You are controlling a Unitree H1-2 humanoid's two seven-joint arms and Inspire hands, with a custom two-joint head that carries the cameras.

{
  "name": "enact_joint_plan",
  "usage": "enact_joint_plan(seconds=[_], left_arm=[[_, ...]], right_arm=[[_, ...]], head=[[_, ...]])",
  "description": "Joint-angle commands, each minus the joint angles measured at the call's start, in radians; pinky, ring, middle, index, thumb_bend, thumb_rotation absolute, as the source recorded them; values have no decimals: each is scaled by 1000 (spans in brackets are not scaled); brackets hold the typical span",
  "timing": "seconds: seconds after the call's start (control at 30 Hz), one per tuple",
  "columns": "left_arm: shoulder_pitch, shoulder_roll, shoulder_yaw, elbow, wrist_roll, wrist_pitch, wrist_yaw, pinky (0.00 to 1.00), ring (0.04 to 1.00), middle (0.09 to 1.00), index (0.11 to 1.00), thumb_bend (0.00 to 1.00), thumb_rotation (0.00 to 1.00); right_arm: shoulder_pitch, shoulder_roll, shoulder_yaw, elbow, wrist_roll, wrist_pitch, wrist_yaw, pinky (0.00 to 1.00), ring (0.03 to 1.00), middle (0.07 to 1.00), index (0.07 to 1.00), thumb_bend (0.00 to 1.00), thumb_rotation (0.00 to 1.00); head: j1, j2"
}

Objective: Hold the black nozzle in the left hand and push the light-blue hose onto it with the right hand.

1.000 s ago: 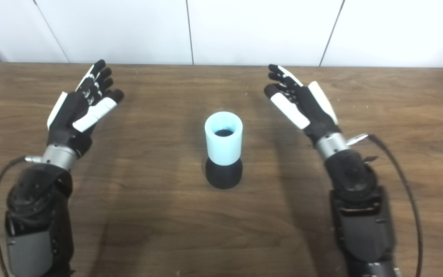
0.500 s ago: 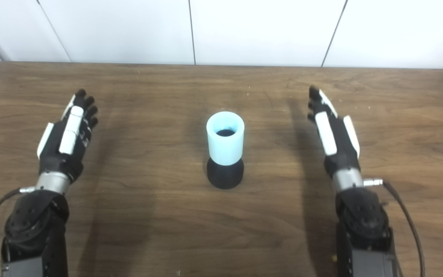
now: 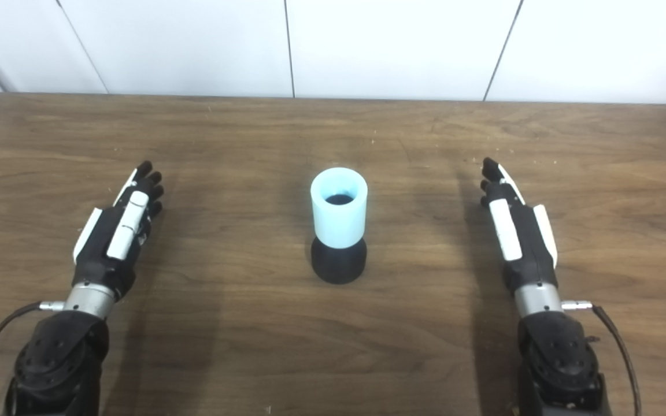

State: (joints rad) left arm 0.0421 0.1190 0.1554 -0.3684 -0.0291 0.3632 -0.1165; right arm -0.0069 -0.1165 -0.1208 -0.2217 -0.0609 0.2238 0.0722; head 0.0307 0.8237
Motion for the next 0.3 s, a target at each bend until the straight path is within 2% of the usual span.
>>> enact_joint_plan(seconds=[0.0, 0.17, 0.27], left_arm=[[-9, 10, -8, -18, 10, -38, 15, 1000, 1000, 989, 999, 472, 847], [-4, 5, -17, -21, 25, -54, 30, 1000, 1000, 988, 998, 466, 849], [3, -6, -19, -7, 34, -98, 50, 1000, 998, 986, 996, 455, 845]], right_arm=[[-22, -8, 0, -33, 19, -52, -6, 929, 952, 950, 939, 570, 1000], [-21, 0, 6, -40, 29, -54, -9, 933, 954, 950, 939, 570, 1000], [-16, 3, 11, -41, 38, -65, -9, 950, 956, 951, 942, 567, 1000]], head=[[-4, 1], [-9, 0], [-13, 0]])
